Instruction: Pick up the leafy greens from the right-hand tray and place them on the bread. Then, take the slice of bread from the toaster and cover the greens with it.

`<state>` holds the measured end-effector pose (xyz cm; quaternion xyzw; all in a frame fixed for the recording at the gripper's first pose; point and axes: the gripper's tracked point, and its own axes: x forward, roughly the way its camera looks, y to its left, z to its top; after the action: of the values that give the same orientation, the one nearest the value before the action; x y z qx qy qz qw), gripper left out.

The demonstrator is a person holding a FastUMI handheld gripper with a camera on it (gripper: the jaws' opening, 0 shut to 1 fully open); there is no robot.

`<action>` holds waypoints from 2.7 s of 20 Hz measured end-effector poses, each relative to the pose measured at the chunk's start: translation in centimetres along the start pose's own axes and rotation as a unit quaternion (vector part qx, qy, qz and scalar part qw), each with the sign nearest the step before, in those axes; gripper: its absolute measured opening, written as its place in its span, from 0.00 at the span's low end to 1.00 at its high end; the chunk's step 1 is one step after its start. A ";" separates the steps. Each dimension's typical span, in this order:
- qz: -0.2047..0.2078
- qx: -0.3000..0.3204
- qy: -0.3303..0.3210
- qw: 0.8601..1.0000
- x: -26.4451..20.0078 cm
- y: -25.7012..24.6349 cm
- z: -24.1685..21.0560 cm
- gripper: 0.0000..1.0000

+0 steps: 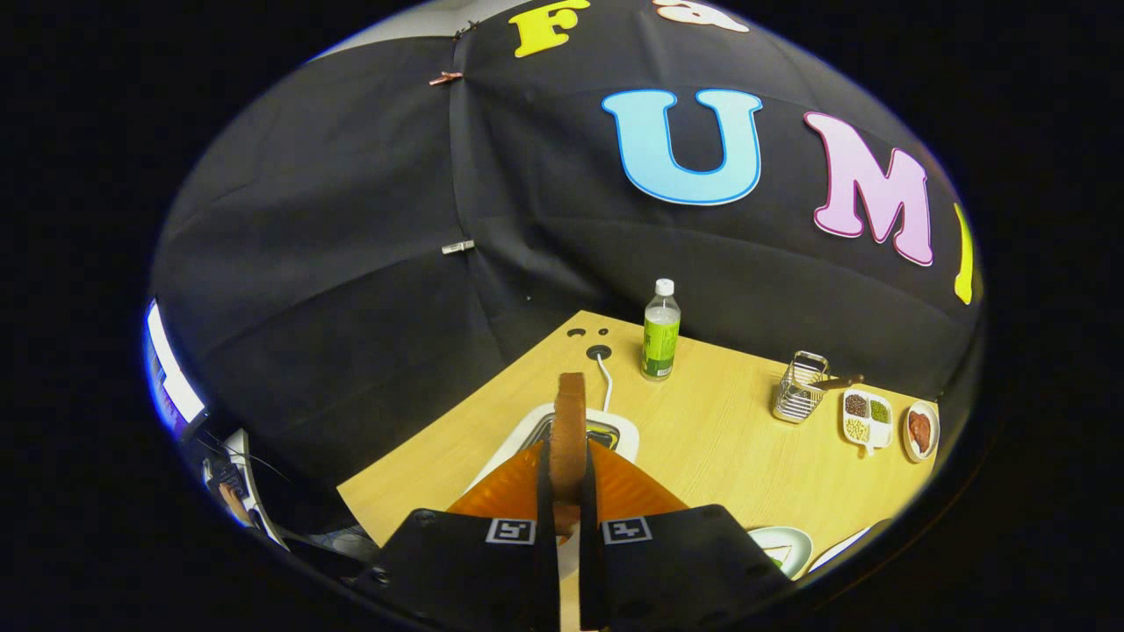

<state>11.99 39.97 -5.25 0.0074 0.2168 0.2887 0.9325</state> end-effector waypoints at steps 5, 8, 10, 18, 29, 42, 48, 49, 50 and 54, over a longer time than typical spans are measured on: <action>-0.002 0.003 -0.013 1.000 -2.2 -1.8 0.6 0.13; -0.010 0.023 -0.016 1.000 -3.3 -3.6 0.1 0.13; -0.022 0.034 -0.015 0.999 -4.1 -5.7 -0.5 0.13; -0.064 0.110 0.032 0.991 -5.6 -13.0 -7.9 0.13; -0.090 0.224 0.079 0.967 -7.1 -19.9 -17.0 0.13; -0.173 0.219 0.134 0.951 -8.8 -26.6 -24.9 0.56; -0.195 0.175 0.102 0.960 -11.0 -27.7 -23.8 0.99; -0.199 0.173 0.087 0.961 -11.6 -27.7 -23.0 0.99; -0.206 0.169 0.069 0.961 -12.2 -27.9 -22.0 0.99; -0.231 0.144 0.003 0.962 -15.2 -28.1 -17.3 0.98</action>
<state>8.75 6.41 -18.75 0.0904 0.2543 0.0311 0.9624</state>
